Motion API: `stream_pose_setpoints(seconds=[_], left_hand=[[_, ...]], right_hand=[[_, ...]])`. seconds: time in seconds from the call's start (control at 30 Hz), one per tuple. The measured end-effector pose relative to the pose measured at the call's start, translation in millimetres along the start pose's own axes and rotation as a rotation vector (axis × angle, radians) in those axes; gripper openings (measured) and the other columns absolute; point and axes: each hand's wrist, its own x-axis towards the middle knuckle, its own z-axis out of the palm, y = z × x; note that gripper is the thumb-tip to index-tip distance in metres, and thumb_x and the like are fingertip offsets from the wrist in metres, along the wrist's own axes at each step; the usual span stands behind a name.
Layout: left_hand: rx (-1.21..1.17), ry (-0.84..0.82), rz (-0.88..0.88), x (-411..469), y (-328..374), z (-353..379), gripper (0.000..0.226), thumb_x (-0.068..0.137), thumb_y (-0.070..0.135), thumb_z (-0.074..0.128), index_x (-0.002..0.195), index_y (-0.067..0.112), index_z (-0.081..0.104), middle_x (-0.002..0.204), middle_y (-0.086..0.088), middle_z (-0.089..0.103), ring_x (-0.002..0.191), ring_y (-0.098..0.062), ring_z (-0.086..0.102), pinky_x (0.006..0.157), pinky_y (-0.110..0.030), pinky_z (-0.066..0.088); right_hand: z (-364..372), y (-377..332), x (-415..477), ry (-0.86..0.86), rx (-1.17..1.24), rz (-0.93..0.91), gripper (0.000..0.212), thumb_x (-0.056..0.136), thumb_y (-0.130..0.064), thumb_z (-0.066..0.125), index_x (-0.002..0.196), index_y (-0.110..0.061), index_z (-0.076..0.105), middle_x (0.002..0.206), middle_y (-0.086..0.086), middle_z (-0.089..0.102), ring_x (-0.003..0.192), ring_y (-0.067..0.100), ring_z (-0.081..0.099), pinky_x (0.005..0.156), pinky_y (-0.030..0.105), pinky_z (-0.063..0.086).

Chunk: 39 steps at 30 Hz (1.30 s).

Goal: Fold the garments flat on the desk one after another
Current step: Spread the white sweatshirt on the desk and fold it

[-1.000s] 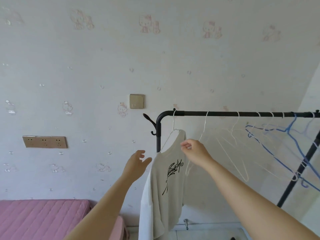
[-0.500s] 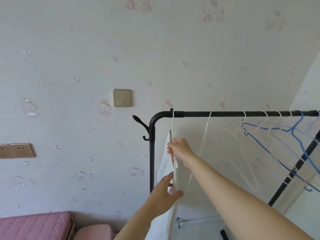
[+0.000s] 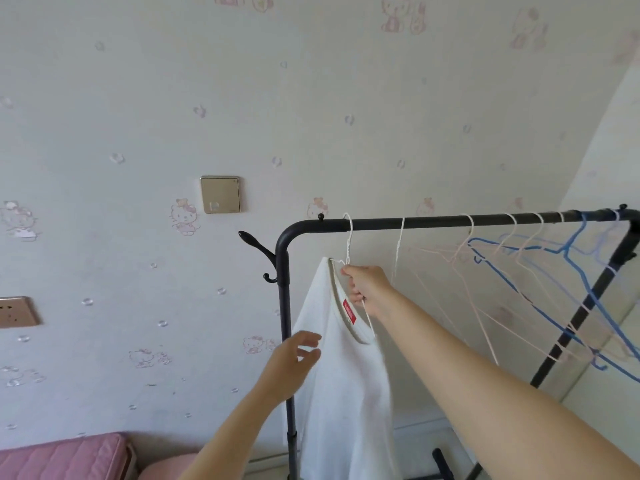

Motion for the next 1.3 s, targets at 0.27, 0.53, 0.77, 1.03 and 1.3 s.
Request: stream_pose_setpoints(seconds=[0.27, 0.53, 0.77, 1.03, 1.3], left_hand=[[-0.031, 0.133, 0.009, 35.5, 12.9, 8.3, 0.030, 0.096, 0.027, 0.054, 0.125, 0.028, 0.050, 0.130, 0.010, 0.052, 0.108, -0.006, 0.055, 0.080, -0.024, 0.049], [0.015, 0.304, 0.185, 62.6, 25.2, 5.6, 0.053, 0.099, 0.029, 0.047, 0.148, 0.020, 0.029, 0.151, 0.003, 0.030, 0.139, -0.011, 0.028, 0.114, -0.035, 0.029], [0.065, 0.031, 0.204, 57.8, 14.4, 12.9, 0.031, 0.100, 0.044, 0.037, 0.110, 0.023, 0.056, 0.107, 0.007, 0.059, 0.102, -0.012, 0.054, 0.090, -0.029, 0.041], [-0.020, -0.141, 0.207, 7.4, 21.5, 10.6, 0.043, 0.091, 0.054, 0.041, 0.073, 0.014, 0.038, 0.059, 0.010, 0.029, 0.051, -0.005, 0.028, 0.047, -0.017, 0.026], [0.104, -0.026, 0.282, -15.2, 24.8, -36.9, 0.023, 0.092, 0.030, 0.061, 0.071, 0.023, 0.059, 0.073, 0.002, 0.058, 0.069, -0.008, 0.050, 0.062, -0.012, 0.037]], right_hand=[[-48.3, -11.6, -31.9, -0.014, -0.255, -0.096, 0.026, 0.088, -0.027, 0.058, 0.067, -0.012, 0.052, 0.042, -0.005, 0.031, 0.035, 0.010, 0.021, 0.037, 0.018, 0.017], [-86.9, 6.7, -68.7, 0.053, -0.451, -0.161, 0.048, 0.081, -0.052, 0.063, 0.060, -0.014, 0.042, 0.056, 0.005, 0.027, 0.046, 0.015, 0.021, 0.051, 0.024, 0.025], [-133.0, 36.2, -82.8, 0.191, -0.456, -0.199, 0.049, 0.082, -0.039, 0.065, 0.055, -0.020, 0.028, 0.058, 0.002, 0.022, 0.052, 0.016, 0.017, 0.056, 0.032, 0.018], [-167.8, 67.6, -101.7, 0.115, -0.435, -0.188, 0.042, 0.087, -0.019, 0.056, 0.054, -0.010, 0.033, 0.051, 0.003, 0.024, 0.048, 0.013, 0.019, 0.056, 0.029, 0.023], [-157.3, 90.9, -86.1, 0.056, -0.594, -0.221, 0.040, 0.086, -0.021, 0.048, 0.051, -0.017, 0.028, 0.057, 0.009, 0.025, 0.056, 0.019, 0.022, 0.061, 0.035, 0.023]])
